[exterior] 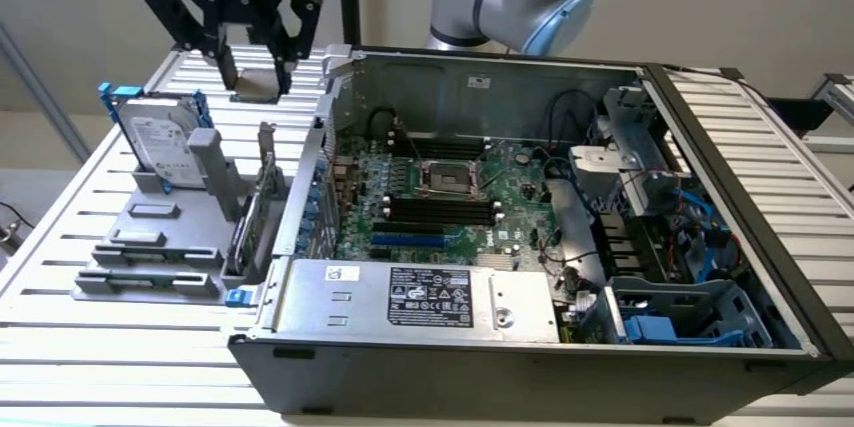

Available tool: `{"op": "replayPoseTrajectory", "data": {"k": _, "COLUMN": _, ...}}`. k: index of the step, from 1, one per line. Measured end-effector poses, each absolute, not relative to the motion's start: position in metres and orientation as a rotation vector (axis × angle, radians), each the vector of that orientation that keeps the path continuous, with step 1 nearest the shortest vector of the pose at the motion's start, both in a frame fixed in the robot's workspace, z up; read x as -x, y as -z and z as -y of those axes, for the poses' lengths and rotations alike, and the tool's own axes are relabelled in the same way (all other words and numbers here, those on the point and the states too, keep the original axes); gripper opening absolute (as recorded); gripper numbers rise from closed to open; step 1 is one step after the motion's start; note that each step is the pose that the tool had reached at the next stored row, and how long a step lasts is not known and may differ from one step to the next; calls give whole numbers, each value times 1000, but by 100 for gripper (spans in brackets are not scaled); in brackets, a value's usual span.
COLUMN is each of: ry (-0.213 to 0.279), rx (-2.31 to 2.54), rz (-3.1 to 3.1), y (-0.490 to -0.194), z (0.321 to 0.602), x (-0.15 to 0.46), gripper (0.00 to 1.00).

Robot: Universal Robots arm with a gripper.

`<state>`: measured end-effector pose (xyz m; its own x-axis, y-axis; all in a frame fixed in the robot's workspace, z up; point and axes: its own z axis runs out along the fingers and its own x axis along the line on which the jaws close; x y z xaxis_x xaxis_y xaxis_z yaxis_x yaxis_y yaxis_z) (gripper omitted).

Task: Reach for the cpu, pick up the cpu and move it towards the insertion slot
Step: 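Pick up the cpu and move it towards the insertion slot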

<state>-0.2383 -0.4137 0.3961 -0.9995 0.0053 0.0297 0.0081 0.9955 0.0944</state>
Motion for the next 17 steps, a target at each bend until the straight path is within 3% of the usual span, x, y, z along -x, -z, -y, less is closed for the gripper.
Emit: {"op": "replayPoseTrajectory", "data": {"k": 17, "ry": 166, "rx": 10, "rz": 3108, "y": -396, "z": 414, "x": 161, "gripper": 54}}
